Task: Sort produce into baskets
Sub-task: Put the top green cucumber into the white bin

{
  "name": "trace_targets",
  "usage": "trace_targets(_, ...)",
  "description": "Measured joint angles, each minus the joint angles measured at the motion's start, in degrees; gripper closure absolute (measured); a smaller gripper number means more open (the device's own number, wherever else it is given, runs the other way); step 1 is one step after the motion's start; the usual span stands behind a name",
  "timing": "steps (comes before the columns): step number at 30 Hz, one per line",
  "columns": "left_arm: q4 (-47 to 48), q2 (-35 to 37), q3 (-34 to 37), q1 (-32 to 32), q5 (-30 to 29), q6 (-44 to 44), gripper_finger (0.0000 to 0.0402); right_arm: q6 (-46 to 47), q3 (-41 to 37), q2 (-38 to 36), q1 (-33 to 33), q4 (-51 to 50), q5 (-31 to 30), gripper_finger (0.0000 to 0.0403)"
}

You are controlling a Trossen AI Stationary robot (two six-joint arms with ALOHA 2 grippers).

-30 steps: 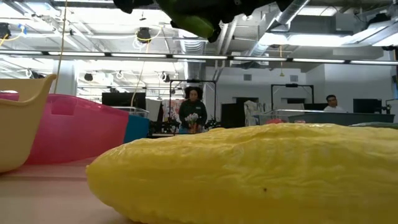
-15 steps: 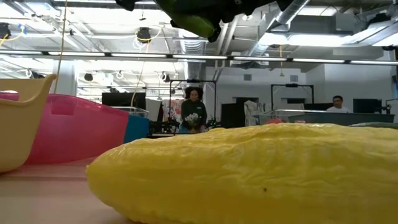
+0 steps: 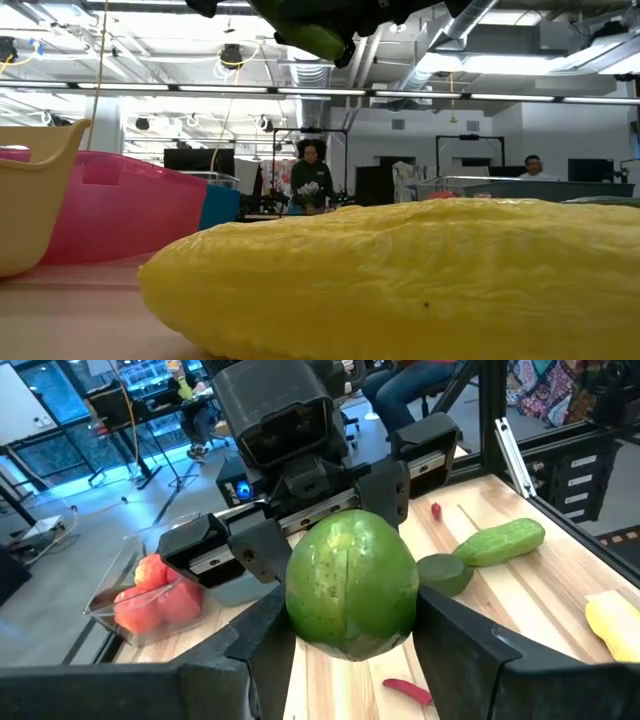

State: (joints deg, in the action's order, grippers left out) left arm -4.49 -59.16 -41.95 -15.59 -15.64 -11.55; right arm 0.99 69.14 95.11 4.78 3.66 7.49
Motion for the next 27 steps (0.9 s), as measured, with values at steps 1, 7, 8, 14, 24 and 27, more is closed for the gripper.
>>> trace_targets(1,0.0,0.0,0.0,0.0,0.0,0.0,0.0232,0.0,0.0,0.0,0.0,0.0,0.0,0.0199)
trace_targets(7,0.0,0.0,0.0,0.0,-0.1,-0.2,0.0232,0.2,0.0,0.0,0.0,0.0,0.0,0.0174)
trace_targets(8,0.0,0.0,0.0,0.0,-0.1,-0.2,0.0232,0.2,0.0,0.0,0.0,0.0,0.0,0.0168)
trace_targets(14,0.0,0.0,0.0,0.0,-1.2,-0.1,0.0232,0.2,0.0,0.0,0.0,0.1,-0.1,0.0138)
trace_targets(24,1.7,0.0,0.0,-0.1,-5.1,0.4,0.0232,5.1,0.0,0.0,-0.1,-3.6,-0.2,0.0105)
trace_targets(27,5.9,0.7,-0.1,-0.1,-6.5,1.9,0.0232,10.6,0.0,0.0,-0.1,-7.5,-0.3,0.0101)
